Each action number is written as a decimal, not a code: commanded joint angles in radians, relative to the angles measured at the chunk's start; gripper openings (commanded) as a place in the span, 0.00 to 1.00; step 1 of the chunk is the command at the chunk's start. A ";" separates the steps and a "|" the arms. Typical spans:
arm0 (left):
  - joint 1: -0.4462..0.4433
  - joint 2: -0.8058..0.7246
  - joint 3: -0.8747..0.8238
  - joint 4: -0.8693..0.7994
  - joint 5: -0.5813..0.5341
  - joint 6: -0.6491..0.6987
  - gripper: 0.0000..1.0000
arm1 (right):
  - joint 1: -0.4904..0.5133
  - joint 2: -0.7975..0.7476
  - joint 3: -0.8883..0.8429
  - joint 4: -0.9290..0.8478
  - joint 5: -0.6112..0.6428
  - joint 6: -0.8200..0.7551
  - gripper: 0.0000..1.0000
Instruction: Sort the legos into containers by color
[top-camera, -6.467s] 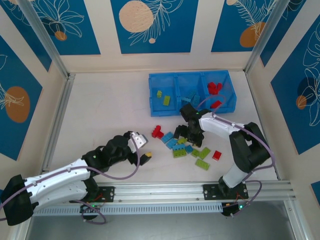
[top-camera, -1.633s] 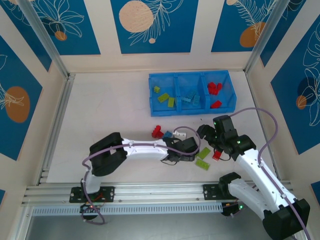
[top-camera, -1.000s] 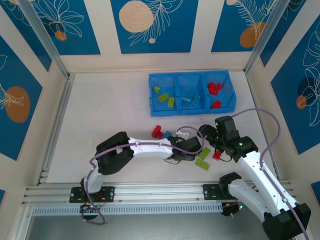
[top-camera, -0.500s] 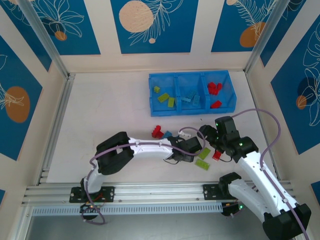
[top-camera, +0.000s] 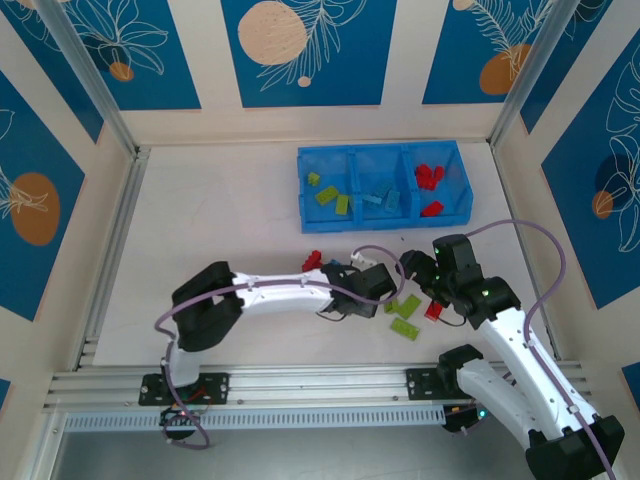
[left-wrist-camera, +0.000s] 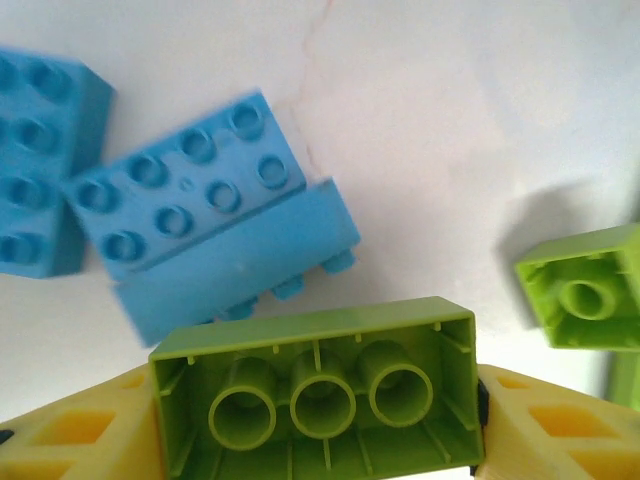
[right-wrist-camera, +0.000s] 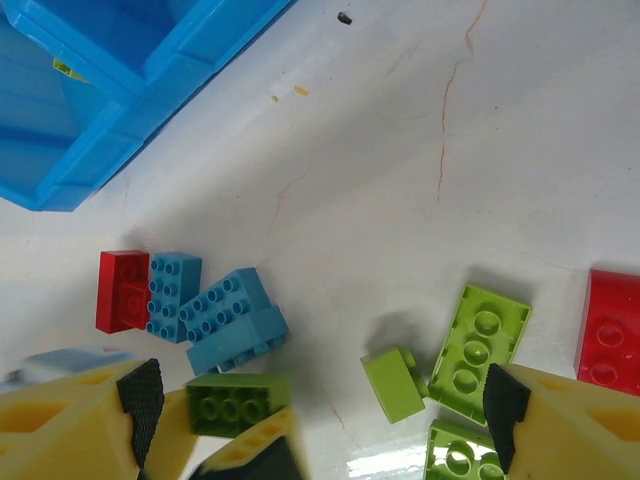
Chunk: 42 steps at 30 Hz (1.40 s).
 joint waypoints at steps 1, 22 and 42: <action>0.013 -0.109 0.029 -0.028 -0.106 0.082 0.61 | -0.003 -0.022 0.039 -0.029 -0.010 0.014 0.86; 0.485 0.283 0.771 -0.011 -0.119 0.472 0.87 | -0.001 -0.090 0.080 -0.078 -0.010 -0.007 0.86; 0.445 -1.185 -0.595 0.136 -0.008 0.662 0.88 | 0.482 0.595 0.374 0.095 0.086 -0.413 0.89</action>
